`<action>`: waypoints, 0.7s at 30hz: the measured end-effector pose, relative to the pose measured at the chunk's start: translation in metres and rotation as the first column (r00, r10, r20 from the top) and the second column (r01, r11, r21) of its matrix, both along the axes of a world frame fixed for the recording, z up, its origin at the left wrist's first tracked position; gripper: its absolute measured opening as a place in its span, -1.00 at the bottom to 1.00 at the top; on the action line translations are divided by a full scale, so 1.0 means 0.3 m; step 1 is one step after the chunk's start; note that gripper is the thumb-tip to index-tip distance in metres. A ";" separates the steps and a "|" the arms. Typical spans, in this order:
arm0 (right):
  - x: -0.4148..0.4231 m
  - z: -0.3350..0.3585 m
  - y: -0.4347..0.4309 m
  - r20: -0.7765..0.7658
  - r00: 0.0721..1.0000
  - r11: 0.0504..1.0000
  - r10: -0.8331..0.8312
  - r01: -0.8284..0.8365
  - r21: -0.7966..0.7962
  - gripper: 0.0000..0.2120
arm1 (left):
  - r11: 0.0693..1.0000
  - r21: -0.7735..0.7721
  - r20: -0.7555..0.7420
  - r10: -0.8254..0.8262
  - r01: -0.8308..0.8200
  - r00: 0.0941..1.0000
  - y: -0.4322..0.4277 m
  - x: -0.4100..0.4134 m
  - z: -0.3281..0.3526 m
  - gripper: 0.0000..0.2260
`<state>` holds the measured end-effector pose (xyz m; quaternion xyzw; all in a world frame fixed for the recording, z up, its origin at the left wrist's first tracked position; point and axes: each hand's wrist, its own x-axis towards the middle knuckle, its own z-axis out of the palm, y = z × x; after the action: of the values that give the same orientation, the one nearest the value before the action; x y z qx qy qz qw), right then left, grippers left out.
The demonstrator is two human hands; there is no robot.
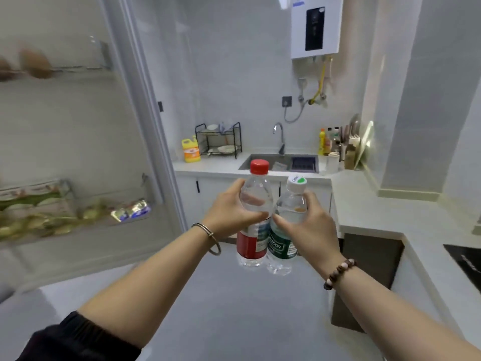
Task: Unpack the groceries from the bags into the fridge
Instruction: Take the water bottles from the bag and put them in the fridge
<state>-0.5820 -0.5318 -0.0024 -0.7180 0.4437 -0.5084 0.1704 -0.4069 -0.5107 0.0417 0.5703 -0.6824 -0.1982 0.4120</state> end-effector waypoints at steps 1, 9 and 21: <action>0.040 0.006 -0.002 -0.017 1.000 1.000 0.017 -0.017 -0.023 -0.49 | 0.999 -0.012 -0.015 0.040 -0.041 0.999 0.019 0.038 0.003 -0.54; 0.450 0.013 0.034 -0.019 0.910 0.908 0.415 -0.415 -0.050 -0.42 | 0.853 -0.096 -0.185 0.490 -0.512 0.852 0.280 0.345 -0.025 -0.52; 0.837 -0.019 0.229 0.024 0.653 0.653 0.757 -0.756 -0.046 -0.49 | 0.438 -0.080 -0.341 0.832 -0.895 0.438 0.597 0.588 -0.114 -0.70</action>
<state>-0.3309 -0.4630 -0.0081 -0.8297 0.0932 -0.4128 0.3640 -0.2305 -0.3316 0.0076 0.7530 -0.2515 0.0595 0.6052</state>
